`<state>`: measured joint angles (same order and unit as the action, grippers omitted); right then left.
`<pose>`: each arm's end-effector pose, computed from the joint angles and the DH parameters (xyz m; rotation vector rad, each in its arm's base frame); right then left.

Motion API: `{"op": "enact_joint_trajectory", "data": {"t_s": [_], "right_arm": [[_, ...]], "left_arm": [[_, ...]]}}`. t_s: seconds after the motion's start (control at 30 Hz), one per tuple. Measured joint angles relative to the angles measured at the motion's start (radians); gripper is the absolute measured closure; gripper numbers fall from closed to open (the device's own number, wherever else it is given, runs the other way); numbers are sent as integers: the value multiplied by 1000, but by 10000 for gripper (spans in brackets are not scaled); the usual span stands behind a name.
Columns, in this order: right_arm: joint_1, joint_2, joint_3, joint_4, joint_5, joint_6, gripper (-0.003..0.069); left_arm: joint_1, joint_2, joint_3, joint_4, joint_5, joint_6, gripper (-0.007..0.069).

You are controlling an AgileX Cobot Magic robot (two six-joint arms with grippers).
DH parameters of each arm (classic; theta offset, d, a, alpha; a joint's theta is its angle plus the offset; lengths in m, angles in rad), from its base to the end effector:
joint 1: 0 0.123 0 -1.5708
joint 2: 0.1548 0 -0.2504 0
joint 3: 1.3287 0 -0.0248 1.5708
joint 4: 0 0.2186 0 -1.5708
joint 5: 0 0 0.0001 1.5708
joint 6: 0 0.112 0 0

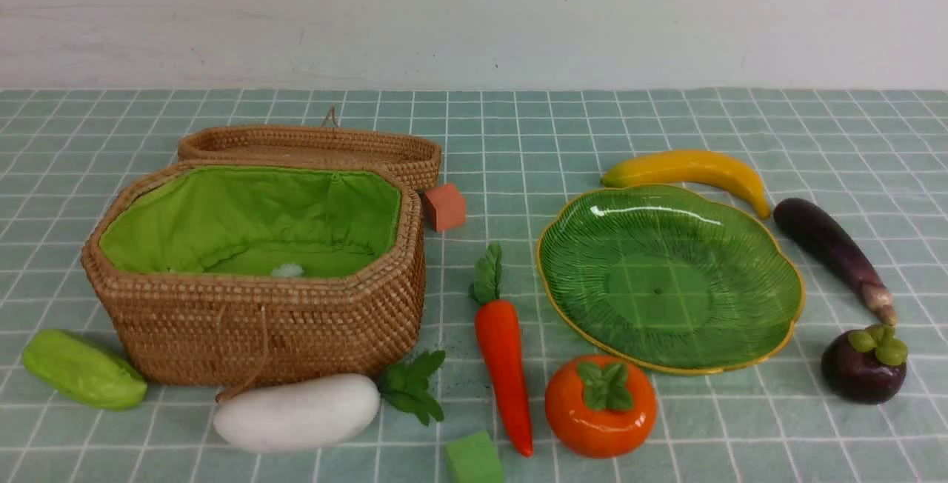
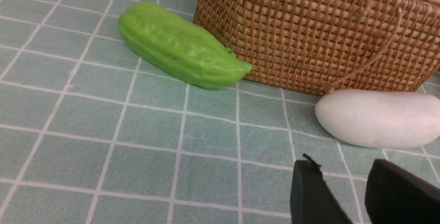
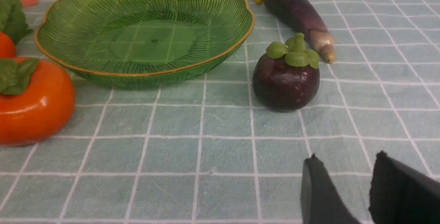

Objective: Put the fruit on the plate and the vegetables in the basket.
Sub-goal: Take a chayote with your left arm and place it on the basket on the left.

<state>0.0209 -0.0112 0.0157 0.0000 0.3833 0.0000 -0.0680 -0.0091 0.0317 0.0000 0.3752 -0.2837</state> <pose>0.0749 0.0016 0.1684 -0.0196 1.8712 0.0144 0.0752 -0.0051 0.1639 -0.2033 1.8774 -0.2410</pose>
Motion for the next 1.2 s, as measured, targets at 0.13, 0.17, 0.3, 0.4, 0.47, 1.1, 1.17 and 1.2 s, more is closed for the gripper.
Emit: {"op": "enact_joint_trajectory", "data": {"t_s": [0.13, 0.17, 0.3, 0.4, 0.47, 1.1, 1.17, 1.2], "right_arm": [[0, 0, 0, 0, 0, 0, 418], [0, 0, 0, 0, 0, 0, 418], [0, 0, 0, 0, 0, 0, 418], [0, 0, 0, 0, 0, 0, 418], [0, 0, 0, 0, 0, 0, 418], [0, 0, 0, 0, 0, 0, 418], [0, 0, 0, 0, 0, 0, 418], [0, 0, 0, 0, 0, 0, 418]], "left_arm": [[0, 0, 0, 0, 0, 0, 386], [0, 0, 0, 0, 0, 0, 386], [0, 0, 0, 0, 0, 0, 386], [0, 0, 0, 0, 0, 0, 386], [0, 0, 0, 0, 0, 0, 386], [0, 0, 0, -266, -305, -181, 386], [0, 0, 0, -338, -365, -234, 386], [0, 0, 0, -378, -389, -267, 388]]}}
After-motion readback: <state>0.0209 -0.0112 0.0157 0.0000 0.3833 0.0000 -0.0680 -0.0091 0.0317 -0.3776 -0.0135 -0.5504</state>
